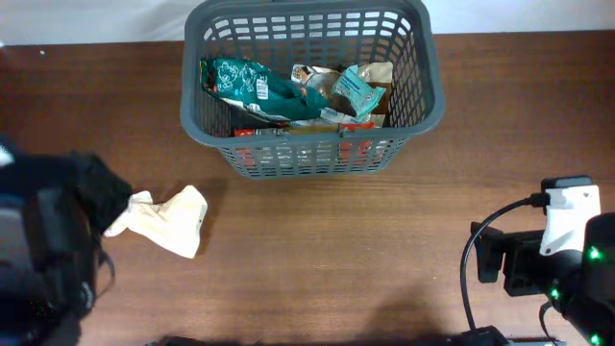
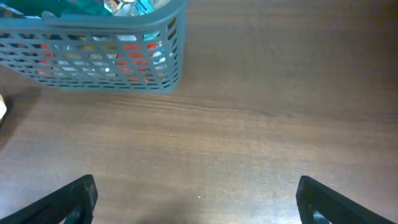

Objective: Pack container
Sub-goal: 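Move the left gripper to the beige paper bag and grasp it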

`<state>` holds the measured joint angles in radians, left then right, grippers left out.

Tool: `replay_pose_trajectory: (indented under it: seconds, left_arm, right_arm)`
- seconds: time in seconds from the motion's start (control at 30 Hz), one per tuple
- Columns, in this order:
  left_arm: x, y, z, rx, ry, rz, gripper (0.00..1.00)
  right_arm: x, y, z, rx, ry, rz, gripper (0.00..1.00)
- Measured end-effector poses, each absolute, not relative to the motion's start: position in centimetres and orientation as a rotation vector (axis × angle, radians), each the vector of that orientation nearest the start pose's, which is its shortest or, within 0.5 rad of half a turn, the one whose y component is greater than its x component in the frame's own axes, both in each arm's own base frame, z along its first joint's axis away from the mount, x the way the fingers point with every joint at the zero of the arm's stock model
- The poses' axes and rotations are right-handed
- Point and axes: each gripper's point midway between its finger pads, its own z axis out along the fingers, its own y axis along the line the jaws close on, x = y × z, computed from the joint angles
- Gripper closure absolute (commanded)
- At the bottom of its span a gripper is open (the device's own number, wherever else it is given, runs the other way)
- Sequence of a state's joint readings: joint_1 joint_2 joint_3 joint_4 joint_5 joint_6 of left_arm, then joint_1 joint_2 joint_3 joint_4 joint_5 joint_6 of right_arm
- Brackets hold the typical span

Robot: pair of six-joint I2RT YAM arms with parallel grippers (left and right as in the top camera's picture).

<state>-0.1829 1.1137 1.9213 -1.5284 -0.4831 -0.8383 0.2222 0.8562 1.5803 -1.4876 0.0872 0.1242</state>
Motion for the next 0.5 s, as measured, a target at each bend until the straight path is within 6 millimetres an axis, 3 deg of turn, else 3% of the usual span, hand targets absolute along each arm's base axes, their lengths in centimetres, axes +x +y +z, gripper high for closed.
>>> replay_pose_trajectory:
  seconds: [0.17,0.33,0.5]
  left_arm:
    - [21.1,3.6,34.4,-0.957,2.065,-0.02,0.22]
    - [20.5,3.7,25.6,-1.062,2.216,0.059,0.17]
    - [20.9,4.7,19.9,-1.232,2.276,0.077,0.13]
  right_arm:
    - [16.7,2.2,35.0,-0.071,2.333,0.07,0.01]
    - [16.7,2.2,35.0,-0.071,2.332,0.071,0.01]
    - [16.7,2.2,35.0,-0.071,2.332,0.07,0.01]
